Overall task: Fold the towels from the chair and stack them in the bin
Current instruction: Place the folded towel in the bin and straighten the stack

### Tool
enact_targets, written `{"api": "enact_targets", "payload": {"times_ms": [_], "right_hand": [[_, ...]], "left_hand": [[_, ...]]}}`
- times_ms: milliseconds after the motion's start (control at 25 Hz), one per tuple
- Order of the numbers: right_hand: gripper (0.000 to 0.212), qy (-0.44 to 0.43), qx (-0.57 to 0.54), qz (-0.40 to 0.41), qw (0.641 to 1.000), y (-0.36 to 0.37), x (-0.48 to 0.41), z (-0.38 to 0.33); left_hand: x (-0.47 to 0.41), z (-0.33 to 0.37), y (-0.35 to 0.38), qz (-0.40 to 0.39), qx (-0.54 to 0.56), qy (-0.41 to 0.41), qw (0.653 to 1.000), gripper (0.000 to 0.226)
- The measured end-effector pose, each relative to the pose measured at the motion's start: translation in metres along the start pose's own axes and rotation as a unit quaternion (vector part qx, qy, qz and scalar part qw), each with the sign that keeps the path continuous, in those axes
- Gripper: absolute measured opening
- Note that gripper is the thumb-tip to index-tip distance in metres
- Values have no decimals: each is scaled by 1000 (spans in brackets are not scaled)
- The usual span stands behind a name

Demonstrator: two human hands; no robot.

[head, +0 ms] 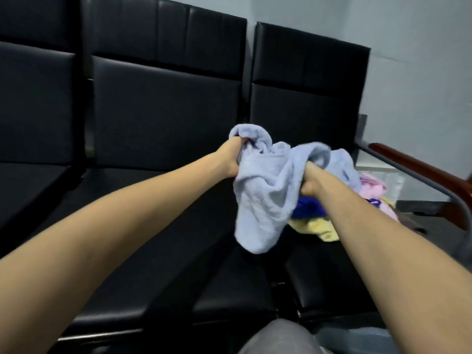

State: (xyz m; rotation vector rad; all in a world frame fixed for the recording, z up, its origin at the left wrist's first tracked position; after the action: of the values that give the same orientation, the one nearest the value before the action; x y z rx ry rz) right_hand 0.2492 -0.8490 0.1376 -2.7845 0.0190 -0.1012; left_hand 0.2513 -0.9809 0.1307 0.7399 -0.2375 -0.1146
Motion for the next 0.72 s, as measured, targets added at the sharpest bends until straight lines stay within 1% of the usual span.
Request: {"api": "enact_targets", "payload": {"times_ms": [40, 80, 120, 160, 200, 240, 280, 320, 360, 400, 440, 480, 520, 560, 600, 640, 680, 720], "right_hand": [[41, -17, 192, 10, 981, 15, 5, -19], [39, -55, 315, 93, 943, 36, 0, -25], [32, -130, 390, 79, 908, 59, 1, -35], [24, -121, 376, 50, 917, 95, 0, -40], [20, -110, 378, 5, 919, 135, 7, -47], [26, -50, 352, 49, 933, 152, 15, -47], [30, -18, 323, 53, 945, 169, 2, -35], [28, 43, 149, 7, 988, 184, -10, -10], [24, 122, 39, -32, 991, 191, -19, 25], [19, 166, 16, -14, 986, 189, -24, 52], [19, 183, 37, 30, 982, 182, -27, 72], [22, 160, 84, 88, 980, 181, -20, 84], [24, 85, 108, 129, 982, 185, -20, 83], [24, 9, 127, 112, 986, 198, -9, 77], [23, -63, 137, 55, 987, 217, 3, 73], [22, -121, 177, -3, 977, 234, 13, 68], [31, -172, 265, -72, 946, 250, 23, 65], [51, -201, 371, -135, 896, 263, 28, 69]], "left_hand": [[-5, 22, -20, 51, 14, 41, 998, 30], [-2, 43, -44, 86, 38, 79, 992, 24], [6, 70, -72, 134, 35, 140, 980, 19], [20, 94, -91, 169, -25, 205, 964, 17], [29, 117, -112, 193, -129, 270, 935, 17], [35, 130, -125, 205, -265, 277, 901, 13], [30, 132, -150, 225, -385, 229, 865, 18], [33, 127, -186, 281, -459, 144, 831, 47], [36, 121, -225, 331, -516, 78, 786, 62], [44, 117, -249, 346, -547, 70, 759, 55], [49, 109, -267, 325, -562, 97, 754, 40], [51, 93, -277, 274, -573, 114, 764, 31], [51, 71, -280, 204, -602, 125, 762, 37], [55, 49, -278, 149, -651, 123, 734, 50], [59, 38, -275, 124, -698, 162, 687, 60], [62, 38, -272, 127, -737, 217, 627, 62], [66, 44, -268, 143, -740, 270, 599, 58], [71, 51, -261, 163, -716, 306, 605, 50]]}}
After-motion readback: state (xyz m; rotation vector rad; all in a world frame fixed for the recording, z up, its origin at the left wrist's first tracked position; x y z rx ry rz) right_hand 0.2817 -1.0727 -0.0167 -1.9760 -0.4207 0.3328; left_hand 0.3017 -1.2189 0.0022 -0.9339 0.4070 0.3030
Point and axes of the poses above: each hand's wrist, its own x-axis away from the middle knuckle, its own y-axis out of the palm, z = x × y, the point moved 8 cm from there along -x, towards the middle knuckle, and after that the axes turned 14 degrees about x, right-handed, at the moved point
